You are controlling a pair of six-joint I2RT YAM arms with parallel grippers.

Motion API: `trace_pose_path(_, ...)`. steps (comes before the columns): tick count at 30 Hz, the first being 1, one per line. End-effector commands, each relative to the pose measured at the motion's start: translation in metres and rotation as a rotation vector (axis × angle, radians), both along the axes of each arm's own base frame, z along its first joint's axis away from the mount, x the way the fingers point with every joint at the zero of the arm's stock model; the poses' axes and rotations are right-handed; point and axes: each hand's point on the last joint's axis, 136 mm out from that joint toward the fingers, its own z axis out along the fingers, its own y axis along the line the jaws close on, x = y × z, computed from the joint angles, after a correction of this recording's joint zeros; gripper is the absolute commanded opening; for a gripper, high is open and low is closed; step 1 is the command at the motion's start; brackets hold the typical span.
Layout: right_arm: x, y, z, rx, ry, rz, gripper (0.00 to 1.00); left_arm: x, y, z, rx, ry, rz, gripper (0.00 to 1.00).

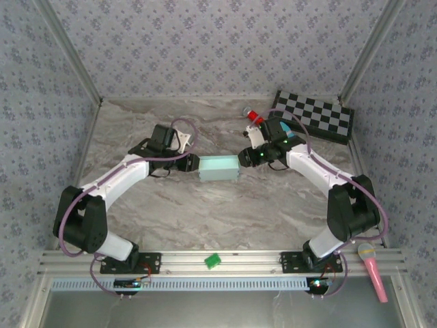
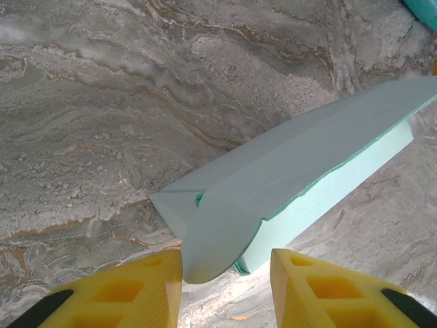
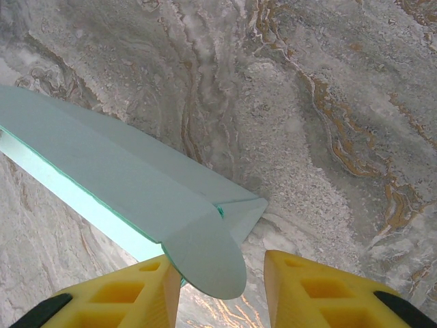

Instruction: Fold the paper box

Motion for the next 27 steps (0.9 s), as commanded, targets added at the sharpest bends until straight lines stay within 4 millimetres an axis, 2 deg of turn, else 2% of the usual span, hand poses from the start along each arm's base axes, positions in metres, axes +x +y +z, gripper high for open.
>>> trace_pose_path(1, -0.005, 0.003, -0.006, 0.004, 0.028, 0.008, 0.39, 0.004, -0.007, 0.016, -0.037, -0.022, -0.016, 0.38)
trace_pose_path(9, -0.005, 0.004, -0.006, 0.000, 0.031, 0.006, 0.39, 0.003, -0.008, 0.018, -0.038, -0.023, -0.022, 0.38)
trace_pose_path(18, -0.007, 0.009, -0.006, 0.017, 0.038, 0.015, 0.31, 0.000, -0.011, 0.016, -0.041, -0.016, -0.029, 0.31)
trace_pose_path(27, -0.008, 0.016, -0.002, 0.047, 0.042, 0.019, 0.28, 0.000, -0.015, 0.017, -0.047, -0.015, -0.034, 0.28)
